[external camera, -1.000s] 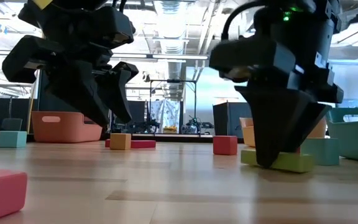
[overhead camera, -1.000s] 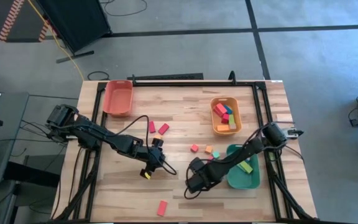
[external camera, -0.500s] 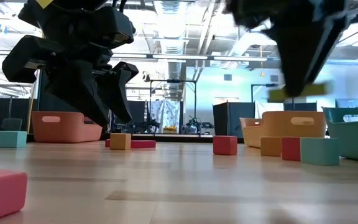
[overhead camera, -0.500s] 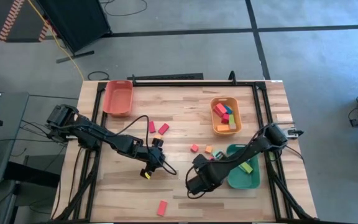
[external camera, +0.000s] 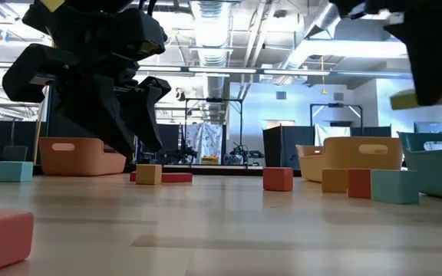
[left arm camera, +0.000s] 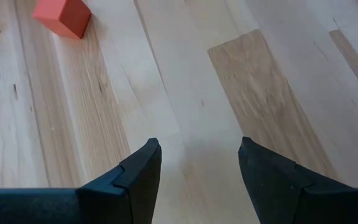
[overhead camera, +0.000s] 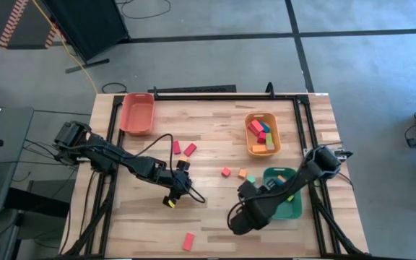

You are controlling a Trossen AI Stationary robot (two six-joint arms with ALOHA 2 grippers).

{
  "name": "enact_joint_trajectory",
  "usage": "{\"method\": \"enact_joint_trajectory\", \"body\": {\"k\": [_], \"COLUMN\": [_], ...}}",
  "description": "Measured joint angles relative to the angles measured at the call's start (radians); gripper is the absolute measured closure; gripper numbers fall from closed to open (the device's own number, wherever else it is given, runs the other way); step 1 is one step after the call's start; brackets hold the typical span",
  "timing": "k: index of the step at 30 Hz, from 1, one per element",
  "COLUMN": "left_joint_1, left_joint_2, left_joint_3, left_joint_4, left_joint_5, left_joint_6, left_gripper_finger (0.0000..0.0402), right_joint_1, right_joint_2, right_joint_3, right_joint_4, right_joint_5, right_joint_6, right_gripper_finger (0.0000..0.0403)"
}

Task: Sort blocks by size
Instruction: Put the small rectangular green block into the green bin

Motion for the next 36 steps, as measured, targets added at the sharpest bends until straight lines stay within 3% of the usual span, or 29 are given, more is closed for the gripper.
{"method": "enact_joint_trajectory", "body": {"k": [10, 18, 26, 36], "left_joint_1": [0.000, 0.000, 0.000, 0.000], "left_joint_2": [0.000, 0.000, 0.000, 0.000], "left_joint_3": [0.000, 0.000, 0.000, 0.000], "left_joint_4": [-0.005, 0.002, 0.006, -0.014], "left_joint_5": [0.000, 0.000, 0.000, 0.000], "left_joint_6": [-0.009, -0.011, -0.013, -0.025], "left_gripper_finger": [0.0196, 0.0196, 0.0196, 0.0196], "right_joint_1": [0.047, 0.095, 0.082, 0.040], "right_joint_2": [-0.015, -0.159, -0.302, -0.335], "right_joint_3": [-0.120, -0.289, -0.500, -0.568], "right_joint_4": [0.001, 0.007, 0.260, 0.285], "right_joint_5": [-0.073, -0.056, -0.050, -0.062], "right_joint_6": [0.034, 0.190, 0.248, 0.243], "right_gripper_finger": [0.0249, 0.0248, 0.0247, 0.0246]}}
